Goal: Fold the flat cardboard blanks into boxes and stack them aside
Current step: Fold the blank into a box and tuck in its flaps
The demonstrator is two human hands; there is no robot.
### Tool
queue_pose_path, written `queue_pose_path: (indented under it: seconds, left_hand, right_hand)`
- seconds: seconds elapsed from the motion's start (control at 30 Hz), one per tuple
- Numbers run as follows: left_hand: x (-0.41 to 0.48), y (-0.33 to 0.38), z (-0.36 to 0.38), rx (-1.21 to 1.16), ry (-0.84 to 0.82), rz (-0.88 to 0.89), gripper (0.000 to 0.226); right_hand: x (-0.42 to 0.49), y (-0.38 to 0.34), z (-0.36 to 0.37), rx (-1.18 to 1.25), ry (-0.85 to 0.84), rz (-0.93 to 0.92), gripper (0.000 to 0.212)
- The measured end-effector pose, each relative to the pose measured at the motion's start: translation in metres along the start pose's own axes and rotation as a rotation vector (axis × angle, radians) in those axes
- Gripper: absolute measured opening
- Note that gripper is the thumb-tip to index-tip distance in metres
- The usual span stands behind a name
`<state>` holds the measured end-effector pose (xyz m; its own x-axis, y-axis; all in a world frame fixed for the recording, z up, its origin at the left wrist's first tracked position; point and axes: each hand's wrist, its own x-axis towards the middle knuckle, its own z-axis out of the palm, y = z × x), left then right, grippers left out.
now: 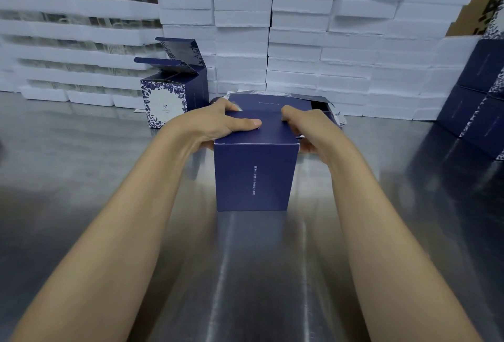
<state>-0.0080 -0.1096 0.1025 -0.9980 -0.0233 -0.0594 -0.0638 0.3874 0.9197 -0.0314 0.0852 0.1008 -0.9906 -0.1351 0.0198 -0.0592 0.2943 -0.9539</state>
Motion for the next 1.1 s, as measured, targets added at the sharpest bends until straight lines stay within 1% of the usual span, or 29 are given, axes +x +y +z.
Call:
queue_pose_path:
  seconds: [0.07, 0.13, 0.2, 0.23, 0.27, 0.3, 0.37, 0.4, 0.47, 0.5, 0.53, 0.6, 0.7, 0.83, 0.93, 1.03, 1.1]
  left_hand:
    - [-0.002, 0.001, 0.001, 0.000, -0.044, -0.011, 0.065]
    - [-0.006, 0.005, 0.003, 0.052, -0.035, -0.014, 0.062]
    - [-0.010, 0.013, 0.005, 0.302, 0.042, 0.061, 0.053]
    - [-0.013, 0.019, 0.008, 0.451, 0.074, 0.134, 0.043]
    - [-0.017, 0.027, 0.014, 0.574, 0.081, 0.216, 0.032]
    - [-0.021, 0.034, 0.023, 0.666, 0.049, 0.284, 0.026]
    - [-0.028, 0.043, 0.048, 0.761, -0.049, 0.341, 0.034]
    - [-0.031, 0.044, 0.060, 0.798, -0.076, 0.327, 0.046]
    - [-0.038, 0.043, 0.074, 0.872, -0.077, 0.284, 0.084]
    - [-0.040, 0.042, 0.077, 0.908, -0.067, 0.272, 0.098]
    - [-0.041, 0.041, 0.079, 0.942, -0.046, 0.275, 0.105]
    - [-0.041, 0.038, 0.082, 0.997, 0.021, 0.285, 0.105]
    - [-0.039, 0.036, 0.086, 1.028, 0.095, 0.288, 0.097]
    - [-0.038, 0.034, 0.086, 1.039, 0.111, 0.306, 0.096]
    - [-0.036, 0.034, 0.086, 1.049, 0.110, 0.300, 0.095]
    - [-0.036, 0.034, 0.086, 1.045, 0.117, 0.297, 0.091]
    - [-0.035, 0.032, 0.085, 1.052, 0.140, 0.324, 0.089]
  right_hand:
    - [0.001, 0.002, -0.002, 0.009, 0.003, 0.014, 0.019]
    - [0.004, 0.004, -0.002, 0.025, 0.018, 0.022, 0.018]
    - [0.007, 0.005, 0.000, -0.002, 0.052, 0.031, 0.019]
    - [0.007, 0.006, 0.002, -0.019, 0.066, 0.035, 0.020]
    - [0.007, 0.006, 0.003, -0.015, 0.075, 0.037, 0.019]
    - [0.007, 0.006, 0.005, 0.004, 0.081, 0.034, 0.018]
    - [0.008, 0.007, 0.004, 0.036, 0.096, 0.024, 0.017]
    - [0.009, 0.007, 0.003, 0.048, 0.099, 0.017, 0.020]
    - [0.010, 0.007, -0.001, 0.070, 0.083, 0.000, 0.032]
    - [0.009, 0.007, -0.003, 0.082, 0.075, 0.003, 0.035]
    - [0.009, 0.007, -0.004, 0.094, 0.068, 0.015, 0.034]
    - [0.007, 0.007, -0.004, 0.128, 0.044, 0.038, 0.026]
    - [0.006, 0.006, -0.005, 0.176, -0.002, 0.053, 0.017]
    - [0.004, 0.008, -0.009, 0.225, -0.054, 0.059, 0.016]
    - [0.000, 0.012, -0.012, 0.330, -0.115, 0.068, 0.007]
    - [-0.004, 0.017, -0.020, 0.319, -0.186, 0.054, 0.011]
    - [-0.006, 0.021, -0.027, 0.330, -0.281, 0.049, 0.024]
